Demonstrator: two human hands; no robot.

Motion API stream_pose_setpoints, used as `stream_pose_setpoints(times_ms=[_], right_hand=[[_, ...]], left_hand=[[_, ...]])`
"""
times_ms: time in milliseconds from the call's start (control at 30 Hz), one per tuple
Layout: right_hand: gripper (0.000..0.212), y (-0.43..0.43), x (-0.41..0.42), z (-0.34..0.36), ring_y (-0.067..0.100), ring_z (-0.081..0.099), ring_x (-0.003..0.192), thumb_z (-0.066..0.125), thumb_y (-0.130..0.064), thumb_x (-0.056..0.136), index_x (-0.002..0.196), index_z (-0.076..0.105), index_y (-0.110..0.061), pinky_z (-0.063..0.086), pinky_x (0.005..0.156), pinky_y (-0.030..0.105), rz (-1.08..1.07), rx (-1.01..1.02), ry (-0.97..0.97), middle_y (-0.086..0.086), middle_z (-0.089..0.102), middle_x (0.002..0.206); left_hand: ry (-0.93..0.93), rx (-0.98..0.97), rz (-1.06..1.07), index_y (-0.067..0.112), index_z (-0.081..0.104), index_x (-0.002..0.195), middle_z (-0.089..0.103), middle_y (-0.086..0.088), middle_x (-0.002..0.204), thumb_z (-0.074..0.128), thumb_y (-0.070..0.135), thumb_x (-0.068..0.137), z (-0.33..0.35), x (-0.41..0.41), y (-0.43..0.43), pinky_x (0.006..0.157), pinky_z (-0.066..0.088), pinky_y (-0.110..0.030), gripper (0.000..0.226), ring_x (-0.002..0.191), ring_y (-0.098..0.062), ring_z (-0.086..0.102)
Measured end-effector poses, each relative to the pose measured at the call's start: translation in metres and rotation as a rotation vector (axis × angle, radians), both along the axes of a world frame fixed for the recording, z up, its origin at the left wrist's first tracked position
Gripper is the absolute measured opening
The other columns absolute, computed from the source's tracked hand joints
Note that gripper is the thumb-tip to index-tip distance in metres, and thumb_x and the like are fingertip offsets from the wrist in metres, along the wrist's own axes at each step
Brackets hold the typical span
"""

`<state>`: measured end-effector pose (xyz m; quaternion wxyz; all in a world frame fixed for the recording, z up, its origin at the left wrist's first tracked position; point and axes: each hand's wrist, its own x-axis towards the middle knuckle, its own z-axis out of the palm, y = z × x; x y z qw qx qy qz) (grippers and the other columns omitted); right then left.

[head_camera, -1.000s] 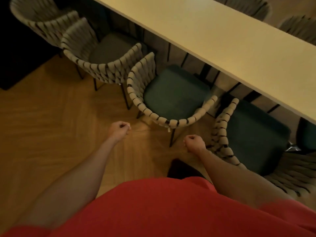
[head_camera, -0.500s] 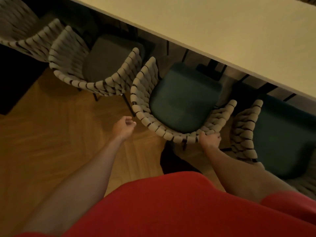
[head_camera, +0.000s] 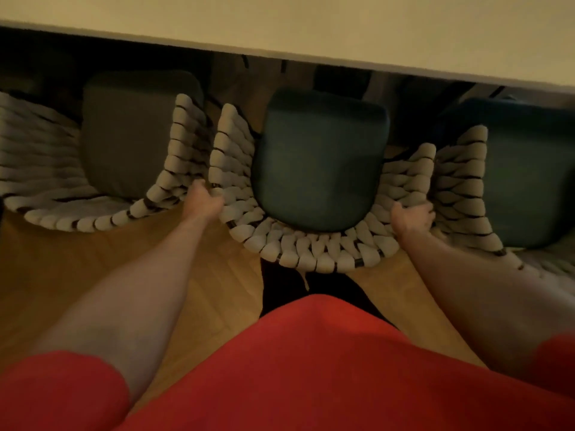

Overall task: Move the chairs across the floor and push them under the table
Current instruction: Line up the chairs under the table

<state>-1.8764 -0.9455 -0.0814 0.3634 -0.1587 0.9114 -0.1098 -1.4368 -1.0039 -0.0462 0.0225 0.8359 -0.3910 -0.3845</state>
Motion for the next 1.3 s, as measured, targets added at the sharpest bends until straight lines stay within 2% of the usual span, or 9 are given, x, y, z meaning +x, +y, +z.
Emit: stream_pose_setpoints(times_ms=[233,400,567,667,800,933,1133,1233,1300], right_hand=[[0.075,-0.025,0.002,-0.022,0.038,0.042,0.147,0.067,-0.032,0.100,0.160,0.030,-0.006,0.033,0.122,0.044,-0.155,-0.062,0.098,0.019,0.040,0.160],[0.065,-0.037,-0.010,-0.036,0.039,0.057,0.130,0.071,-0.043,0.099,0.149,0.046,-0.010,0.046,0.109,0.047,-0.264,-0.064,0.058,0.017,0.059,0.141],[0.038,-0.043,-0.018,-0.025,0.039,0.062,0.118,0.067,-0.038,0.098,0.131,0.062,-0.021,0.052,0.104,0.049,-0.251,-0.107,0.142,0.013,0.068,0.125],[0.032,-0.057,-0.021,-0.009,0.039,0.064,0.112,0.067,-0.036,0.097,0.126,0.065,-0.020,0.053,0.099,0.049,-0.260,-0.110,0.175,0.010,0.068,0.115],[0.039,-0.097,-0.039,0.001,0.039,0.064,0.116,0.071,-0.035,0.097,0.131,0.066,-0.017,0.051,0.096,0.045,-0.196,-0.143,0.141,0.011,0.070,0.118],[0.048,-0.141,-0.060,-0.016,0.040,0.063,0.120,0.074,-0.035,0.095,0.138,0.062,-0.016,0.052,0.101,0.048,-0.102,-0.128,0.115,0.015,0.068,0.127],[0.051,-0.191,-0.082,-0.040,0.037,0.061,0.122,0.071,-0.034,0.100,0.144,0.055,-0.015,0.053,0.103,0.051,-0.017,-0.145,0.106,0.015,0.064,0.132],[0.053,-0.188,-0.081,-0.039,0.037,0.062,0.123,0.068,-0.030,0.103,0.148,0.047,-0.014,0.055,0.102,0.052,0.048,-0.125,0.138,0.016,0.062,0.135],[0.058,-0.176,-0.075,-0.036,0.037,0.058,0.132,0.063,-0.018,0.105,0.156,0.038,-0.011,0.053,0.106,0.052,0.150,-0.150,0.193,0.017,0.055,0.147]], left_hand=[[0.015,-0.023,-0.050,0.014,0.041,0.154,0.054,-0.016,0.150,0.068,0.038,0.103,-0.055,-0.002,-0.084,0.111,0.049,-0.051,0.062,0.136,-0.038,0.054],[0.029,-0.089,0.043,0.016,0.052,0.149,0.060,-0.015,0.145,0.075,0.035,0.098,-0.083,-0.005,-0.113,0.112,0.049,-0.052,0.059,0.134,-0.038,0.057],[0.001,-0.132,0.130,0.023,0.065,0.137,0.069,-0.014,0.132,0.075,0.033,0.095,-0.081,-0.004,-0.116,0.106,0.053,-0.056,0.044,0.120,-0.039,0.063],[-0.023,-0.175,0.164,0.025,0.070,0.127,0.072,-0.012,0.123,0.075,0.037,0.095,-0.070,-0.010,-0.119,0.103,0.054,-0.057,0.035,0.117,-0.039,0.065],[-0.007,-0.191,0.187,0.024,0.071,0.125,0.073,-0.013,0.121,0.077,0.038,0.094,-0.064,-0.019,-0.143,0.102,0.055,-0.057,0.034,0.116,-0.039,0.065],[0.032,-0.177,0.150,0.017,0.069,0.131,0.071,-0.015,0.124,0.079,0.033,0.093,-0.072,-0.026,-0.175,0.103,0.055,-0.052,0.042,0.116,-0.038,0.066],[0.047,-0.177,0.089,0.011,0.063,0.136,0.068,-0.018,0.132,0.077,0.028,0.096,-0.091,-0.033,-0.212,0.103,0.054,-0.049,0.046,0.120,-0.038,0.064],[0.028,-0.133,0.004,0.009,0.054,0.143,0.062,-0.021,0.138,0.074,0.027,0.098,-0.086,-0.033,-0.214,0.105,0.052,-0.055,0.052,0.127,-0.043,0.060],[0.029,-0.151,-0.082,0.009,0.042,0.152,0.055,-0.022,0.146,0.072,0.020,0.099,-0.076,-0.036,-0.201,0.109,0.049,-0.059,0.061,0.134,-0.044,0.055]])
